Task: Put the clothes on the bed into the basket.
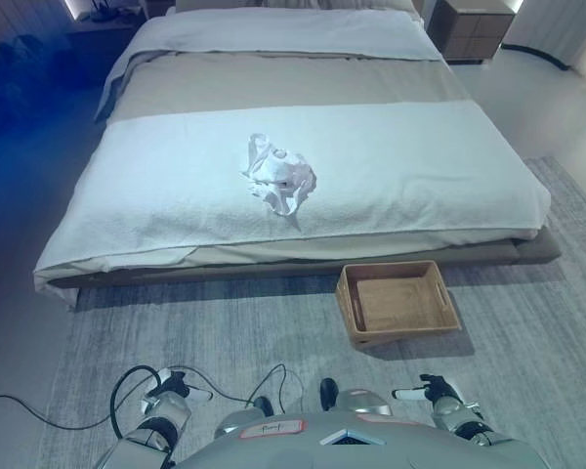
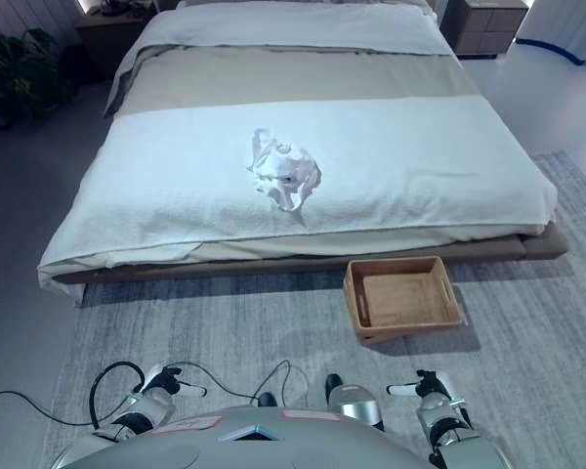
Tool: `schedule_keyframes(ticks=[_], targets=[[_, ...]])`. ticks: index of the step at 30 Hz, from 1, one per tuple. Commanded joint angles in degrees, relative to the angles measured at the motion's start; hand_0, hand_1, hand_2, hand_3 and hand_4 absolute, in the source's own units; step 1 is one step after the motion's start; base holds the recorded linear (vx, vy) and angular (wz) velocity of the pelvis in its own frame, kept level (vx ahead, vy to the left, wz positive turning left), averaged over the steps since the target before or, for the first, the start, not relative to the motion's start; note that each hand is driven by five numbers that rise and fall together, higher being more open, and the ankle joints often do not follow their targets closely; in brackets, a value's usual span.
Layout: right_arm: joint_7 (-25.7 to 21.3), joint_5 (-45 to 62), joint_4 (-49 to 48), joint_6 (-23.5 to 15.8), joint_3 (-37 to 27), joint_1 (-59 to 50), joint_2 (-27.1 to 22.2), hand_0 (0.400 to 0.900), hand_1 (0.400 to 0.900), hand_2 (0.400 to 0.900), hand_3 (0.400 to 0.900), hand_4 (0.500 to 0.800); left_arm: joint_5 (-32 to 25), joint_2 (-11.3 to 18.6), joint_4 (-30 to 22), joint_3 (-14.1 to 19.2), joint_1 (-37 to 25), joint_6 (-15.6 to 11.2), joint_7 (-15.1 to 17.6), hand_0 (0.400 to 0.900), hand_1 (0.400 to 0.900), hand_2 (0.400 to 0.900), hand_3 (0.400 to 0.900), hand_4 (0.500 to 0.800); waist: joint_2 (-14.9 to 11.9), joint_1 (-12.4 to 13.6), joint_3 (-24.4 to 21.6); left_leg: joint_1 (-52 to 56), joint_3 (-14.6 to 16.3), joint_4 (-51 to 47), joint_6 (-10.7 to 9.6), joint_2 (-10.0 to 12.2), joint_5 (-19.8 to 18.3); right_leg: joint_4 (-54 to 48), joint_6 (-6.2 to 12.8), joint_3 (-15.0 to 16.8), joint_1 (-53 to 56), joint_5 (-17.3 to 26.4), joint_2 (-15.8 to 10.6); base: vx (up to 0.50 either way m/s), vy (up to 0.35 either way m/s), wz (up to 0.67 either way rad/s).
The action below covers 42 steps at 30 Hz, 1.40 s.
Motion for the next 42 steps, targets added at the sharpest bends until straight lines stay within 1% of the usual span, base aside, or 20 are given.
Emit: schedule_keyframes(ticks=[1,3,5,9,11,14,16,17,19,20,21,22,23,25,29,33,36,39,41,42], targets=[[-1.9,0.04,1.08,-0.23,-0.85,-6.23,-3.84,0.9,0.9,0.9,0.9,0.8,0.62,3.41,-0.23,0.37,-4.86,0.05,2.87,0.9,0.9,0.9,0.9,0.8,2.06,-0.49,5.83,1.47,-1.58,3.15,4.2,-3.59,-4.16,26.25,3.19,3.46,-11.82,0.75,-0.95,-0.02,0.216,0.36],[-1.96,0.86,0.92,-0.32,-0.93,-5.93,-3.61,0.9,0.9,0.9,0.9,0.8,0.05,3.56,-1.51,-0.15,-5.63,0.02,2.26,0.9,0.9,0.9,0.9,0.8,2.31,-1.75,7.49,2.38,-2.05,2.0,4.65,-3.51,-3.93,35.62,2.25,3.52,-17.15,0.14,0.09,0.05,0.177,0.27],[-1.98,1.11,0.69,-0.22,-1.18,-5.58,-3.56,0.9,0.9,0.9,0.9,0.8,0.07,3.73,-2.04,-0.02,-5.48,0.18,1.88,0.9,0.9,0.9,0.9,0.8,2.29,-2.28,7.79,3.87,-2.23,0.91,4.42,-3.87,-4.41,34.83,1.91,2.76,-19.97,-1.56,0.85,0.2,0.097,0.11],[-2.33,1.44,1.2,-0.02,-1.9,-4.96,-3.87,0.9,0.9,0.9,0.9,0.8,0.33,3.76,-2.77,0.12,-6.48,0.18,1.89,0.9,0.9,0.9,0.9,0.8,2.62,-3.84,7.67,8.4,-3.87,0.29,3.28,-4.6,-7.2,16.66,3.11,0.68,-20.24,0.01,3.01,0.34,0.034,0.17],[-2.34,1.36,1.39,0.24,-2.31,-4.84,-4.12,0.9,0.9,0.9,0.9,0.8,0.56,3.32,-3.22,0.13,-6.85,-0.12,1.58,0.9,0.9,0.9,0.9,0.8,2.51,-4.64,7.16,11.63,-4.6,0.29,2.0,-5.03,-9.56,2.12,4.78,-1.71,-20.01,4.37,3.67,0.43,-0.026,0.11],[-2.28,1.26,0.95,0.39,-2.59,-4.41,-4.43,0.9,0.9,0.9,0.9,0.8,1.14,3.34,-4.43,0.13,-6.73,-0.38,0.8,0.9,0.9,0.9,0.9,0.8,2.75,-5.61,6.1,15.6,-6.09,0.29,0.64,-4.61,-10.81,-2.44,5.1,-4.43,-20.61,6.26,4.8,0.63,-0.1,0.47],[-1.98,2.08,0.04,0.02,-2.99,-3.09,-5.11,0.9,0.9,0.9,0.9,0.8,1.21,2.99,-5.94,-0.48,-5.65,-0.44,0.68,0.9,0.9,0.9,0.9,0.8,4.84,-7.27,4.07,15.59,-7.06,6.63,-2.05,-1.99,-4.31,-1.24,2.16,-1.73,-16.54,6.28,7.45,0.65,-0.157,0.48],[-1.98,2.08,0.04,0.02,-2.99,-3.08,-5.09,0.9,0.9,0.9,0.9,0.8,1.21,3.01,-5.94,-0.48,-5.65,-0.44,0.68,0.9,0.9,0.9,0.9,0.8,4.7,-7.25,3.95,15.4,-7.07,6.69,-2.02,-2.16,-4.23,-1.33,2.18,-1.65,-16.66,6.41,7.31,0.59,-0.154,0.28],[-2.25,2.51,0.13,-0.27,-2.57,-3.44,-5.11,0.9,0.9,0.9,0.9,0.8,0.99,2.46,-6.51,-1.3,-5.94,-0.7,1.01,0.9,0.9,0.9,0.9,0.8,5.88,-7.48,3.91,10.39,-6.28,20.21,-5.21,-1.18,4.21,-0.73,0.26,-1.56,-13.43,5.49,8.32,0.55,-0.206,0.28],[-2.77,3.5,-0.21,-0.52,-2.65,-3.95,-5.66,0.9,0.9,0.9,0.9,0.8,0.37,2.36,-6.51,-1.79,-6.56,-0.64,1.44,0.9,0.9,0.9,0.9,0.8,5.68,-7.0,4.59,2.54,-5.59,38.74,-8.44,0.51,11.55,-2.0,-2.56,-0.92,-8.29,2.98,8.71,0.51,-0.231,0.28],[-2.77,3.5,-0.21,-0.52,-2.65,-3.96,-5.63,0.9,0.9,0.9,0.9,0.8,0.37,2.39,-6.51,-1.8,-6.57,-0.64,1.44,0.9,0.9,0.9,0.9,0.8,5.58,-7.08,4.41,2.21,-5.68,38.87,-8.42,0.39,11.61,-2.03,-2.55,-0.98,-8.5,3.06,8.57,0.63,-0.33,0.12],[-3.49,4.44,-1.49,-0.86,-2.43,-5.2,-6.13,0.9,0.9,0.9,0.9,0.8,-0.08,2.5,-6.98,-2.27,-7.19,-0.65,2.28,0.9,0.9,0.9,0.9,0.8,3.63,-4.99,6.58,-6.28,-6.32,52.47,-7.25,-0.58,11.58,-3.04,-4.18,0.71,-3.89,1.22,7.47,0.25,-0.156,-0.03],[-3.5,4.45,-1.47,-0.87,-2.46,-5.26,-6.14,0.9,0.9,0.9,0.9,0.8,-0.09,2.48,-6.96,-2.28,-7.26,-0.65,2.29,0.9,0.9,0.9,0.9,0.8,4.14,-5.09,6.72,-6.81,-6.55,53.54,-7.28,-0.05,10.99,-3.01,-4.23,0.46,-3.99,1.25,7.96,0.44,-0.247,-0.16],[-3.99,4.87,-2.47,-0.74,-1.95,-6.37,-6.29,0.9,0.9,0.9,0.9,0.8,-1.03,2.81,-7.27,-1.95,-6.83,-0.43,3.32,0.9,0.9,0.9,0.9,0.8,2.44,-2.76,7.78,-12.15,-4.21,55.3,-4.19,2.08,7.38,-2.7,-5.26,1.18,-0.86,-0.45,7.4,0.39,-0.166,-0.39],[-3.5,4.18,-2.44,-0.87,-0.37,-6.84,-6.13,0.9,0.9,0.9,0.9,0.8,-1.64,3.35,-5.86,-0.41,-3.54,-0.34,3.63,0.9,0.9,0.9,0.9,0.8,0.06,0.66,7.39,-19.68,-2.7,37.89,-1.69,3.15,3.89,-2.76,-4.6,4.07,4.29,-3.37,5.89,0.53,-0.032,-0.57],[-2.99,2.47,-2.78,-1.21,0.45,-6.76,-6.68,0.9,0.9,0.9,0.9,0.8,-1.17,3.6,-3.87,1.62,-1.86,-0.01,3.62,0.9,0.9,0.9,0.9,0.8,1.66,1.41,6.54,-16.2,-2.32,0.93,-4.1,4.91,11.5,-4.01,-2.42,5.86,10.11,-6.66,5.12,0.54,0.143,-0.32],[-2.66,1.76,-2.34,-1.26,0.24,-6.75,-7.13,0.9,0.9,0.9,0.9,0.8,-0.63,2.95,-2.3,1.91,-1.21,-0.21,3.49,0.9,0.9,0.9,0.9,0.8,3.14,1.09,5.37,-21.36,0.27,0.29,-6.45,6.17,10.36,-4.47,-1.32,6.57,13.15,-8.42,4.23,0.64,0.224,-0.5],[-1.92,0.04,-2.17,-1.06,1.6,-6.87,-6.63,0.9,0.9,0.9,0.9,0.8,-0.72,2.91,-0.79,2.19,-1.04,-0.32,3.52,0.9,0.9,0.9,0.9,0.8,3.57,3.05,3.36,-19.47,-3.98,0.29,-6.2,4.81,13.53,-2.58,-0.59,8.56,15.84,-11.22,2.64,0.65,0.25,-0.74],[-1.73,-0.21,-2.31,-1.16,1.7,-6.75,-6.12,0.9,0.9,0.9,0.9,0.8,-1.04,3.27,0.5,2.32,-1.15,-0.2,3.51,0.9,0.9,0.9,0.9,0.8,2.69,3.35,1.98,-17.56,-3.76,0.29,-5.22,3.76,13.96,2.56,0.49,9.15,15.7,-10.61,1.03,0.62,0.272,-0.25],[-1.63,-0.07,-3.14,-1.46,1.53,-6.58,-5.97,0.9,0.9,0.9,0.9,0.8,-0.88,3.41,0.94,2.24,-1.0,-0.35,3.38,0.9,0.9,0.9,0.9,0.8,2.03,3.72,1.36,-16.02,-3.53,0.29,-3.95,2.29,13.0,8.31,1.57,9.08,14.07,-6.85,-0.11,0.47,0.264,-0.2]])
